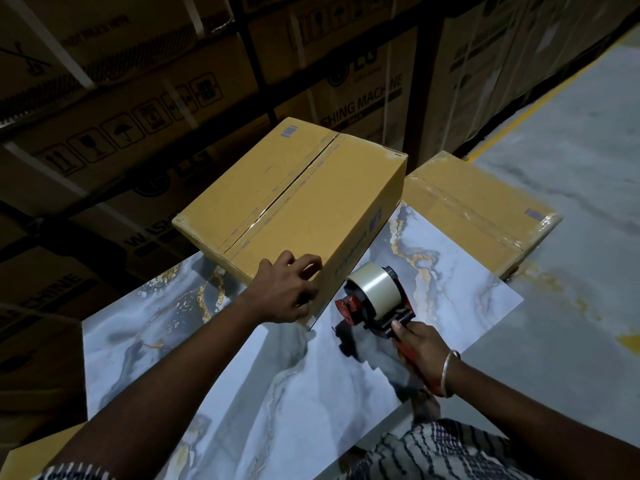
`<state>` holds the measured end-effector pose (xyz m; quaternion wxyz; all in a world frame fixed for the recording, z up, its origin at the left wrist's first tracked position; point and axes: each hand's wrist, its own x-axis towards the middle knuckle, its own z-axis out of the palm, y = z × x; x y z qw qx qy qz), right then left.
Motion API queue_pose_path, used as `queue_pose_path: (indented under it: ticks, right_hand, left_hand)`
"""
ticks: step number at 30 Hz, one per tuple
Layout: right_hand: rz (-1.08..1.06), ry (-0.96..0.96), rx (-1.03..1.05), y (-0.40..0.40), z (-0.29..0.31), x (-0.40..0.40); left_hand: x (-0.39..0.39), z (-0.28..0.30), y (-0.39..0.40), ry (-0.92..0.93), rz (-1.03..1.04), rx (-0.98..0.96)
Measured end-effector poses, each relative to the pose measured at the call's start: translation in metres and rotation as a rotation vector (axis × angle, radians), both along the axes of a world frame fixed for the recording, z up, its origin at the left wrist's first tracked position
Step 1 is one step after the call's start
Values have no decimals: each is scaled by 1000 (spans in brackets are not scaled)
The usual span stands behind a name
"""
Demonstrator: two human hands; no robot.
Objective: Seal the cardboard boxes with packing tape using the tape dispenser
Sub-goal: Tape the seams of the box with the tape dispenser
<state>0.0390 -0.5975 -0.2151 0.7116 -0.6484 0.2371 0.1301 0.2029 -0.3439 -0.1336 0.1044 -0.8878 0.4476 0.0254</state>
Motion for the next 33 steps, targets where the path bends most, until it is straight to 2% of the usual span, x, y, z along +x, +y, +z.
queue_pose_path:
  ticks: [8, 14, 23, 27, 33]
  right_hand:
    - [54, -7, 22, -13, 11, 15]
    - [93, -38, 5, -22, 13, 27]
    - [125, -159, 117, -27, 17, 44]
    - [141, -204, 208, -23, 24, 56]
    - [204, -253, 278, -10, 51, 83]
  left_hand:
    - [1, -21, 16, 49, 44, -137]
    - [4, -29, 8, 111, 212, -263]
    - [4, -32, -4, 194, 410, -175]
    - [0, -30, -4, 259, 425, -134]
    - [-31, -29, 13, 286, 373, -204]
